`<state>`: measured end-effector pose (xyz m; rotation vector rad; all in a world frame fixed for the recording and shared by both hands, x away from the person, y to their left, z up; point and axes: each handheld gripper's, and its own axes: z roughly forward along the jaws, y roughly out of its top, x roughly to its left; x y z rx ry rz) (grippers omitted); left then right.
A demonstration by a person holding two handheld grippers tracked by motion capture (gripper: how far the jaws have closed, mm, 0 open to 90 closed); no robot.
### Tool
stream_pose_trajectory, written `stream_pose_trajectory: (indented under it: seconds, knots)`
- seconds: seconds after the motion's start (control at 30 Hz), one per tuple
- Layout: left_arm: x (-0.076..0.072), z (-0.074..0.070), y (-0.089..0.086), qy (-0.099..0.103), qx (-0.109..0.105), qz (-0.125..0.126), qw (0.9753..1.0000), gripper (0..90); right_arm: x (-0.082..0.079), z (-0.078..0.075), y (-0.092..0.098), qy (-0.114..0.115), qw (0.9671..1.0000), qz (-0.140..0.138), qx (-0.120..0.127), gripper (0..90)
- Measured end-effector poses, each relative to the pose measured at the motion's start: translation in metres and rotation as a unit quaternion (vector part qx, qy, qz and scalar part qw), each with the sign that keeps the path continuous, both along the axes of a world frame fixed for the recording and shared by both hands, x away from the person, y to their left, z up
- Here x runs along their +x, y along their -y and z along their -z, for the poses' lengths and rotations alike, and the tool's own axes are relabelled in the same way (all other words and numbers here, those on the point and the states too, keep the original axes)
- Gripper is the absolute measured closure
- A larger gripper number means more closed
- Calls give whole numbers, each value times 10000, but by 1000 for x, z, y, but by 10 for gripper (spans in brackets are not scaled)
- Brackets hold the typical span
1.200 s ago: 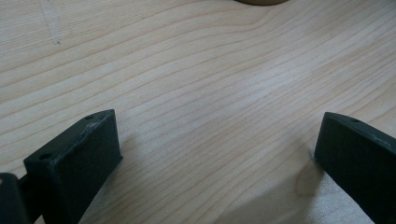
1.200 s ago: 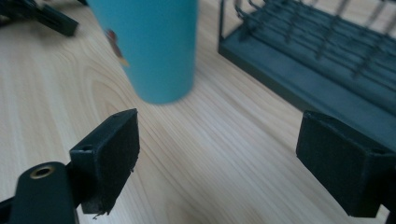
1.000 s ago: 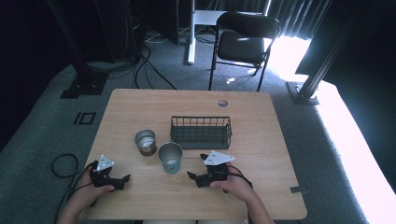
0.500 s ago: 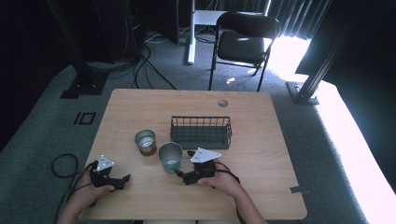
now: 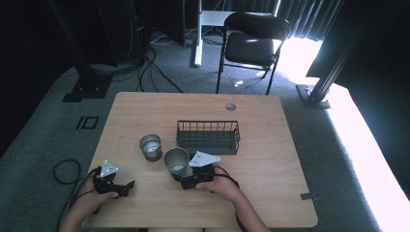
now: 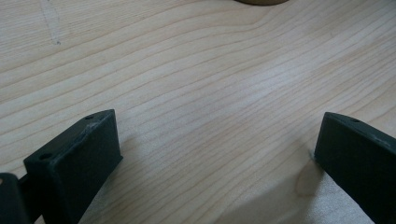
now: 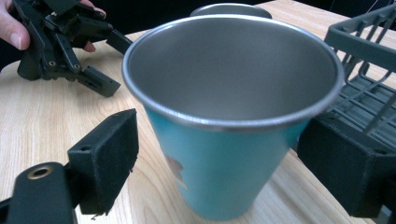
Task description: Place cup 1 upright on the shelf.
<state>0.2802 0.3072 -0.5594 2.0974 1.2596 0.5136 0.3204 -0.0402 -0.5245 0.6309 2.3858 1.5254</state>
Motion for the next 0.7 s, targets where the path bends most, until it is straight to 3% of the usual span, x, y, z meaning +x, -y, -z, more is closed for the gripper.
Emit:
stream_pose_trajectory:
  seconds: [0.13, 0.43, 0.53, 0.7]
  knots:
    - [0, 0, 0, -1, 0, 0, 10000, 9, 2, 0, -6, 63, 9999, -19, -76, 123]
    - [0, 0, 0, 0, 0, 0, 10000, 9, 6, 2, -20, -4, 10000, 24, 67, 127]
    - [0, 0, 0, -2, 0, 0, 10000, 9, 6, 0, -23, 111, 9999, 18, 31, 144]
    - [0, 0, 0, -1, 0, 0, 10000, 9, 4, -4, -26, 94, 9999, 42, 54, 146]
